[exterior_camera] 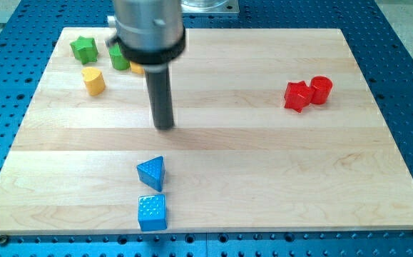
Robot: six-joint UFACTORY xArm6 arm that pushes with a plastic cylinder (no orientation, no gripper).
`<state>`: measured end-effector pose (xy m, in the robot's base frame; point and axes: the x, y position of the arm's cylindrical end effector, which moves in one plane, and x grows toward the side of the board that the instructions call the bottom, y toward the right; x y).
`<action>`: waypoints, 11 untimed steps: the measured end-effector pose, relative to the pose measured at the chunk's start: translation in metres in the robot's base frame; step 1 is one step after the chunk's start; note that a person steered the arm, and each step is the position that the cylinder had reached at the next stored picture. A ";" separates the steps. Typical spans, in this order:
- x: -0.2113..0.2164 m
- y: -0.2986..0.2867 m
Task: Slightly move the cube below the triangle
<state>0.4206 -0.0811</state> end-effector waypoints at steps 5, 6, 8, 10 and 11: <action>0.198 0.148; 0.198 0.125; 0.198 0.053; 0.198 0.037; 0.157 0.039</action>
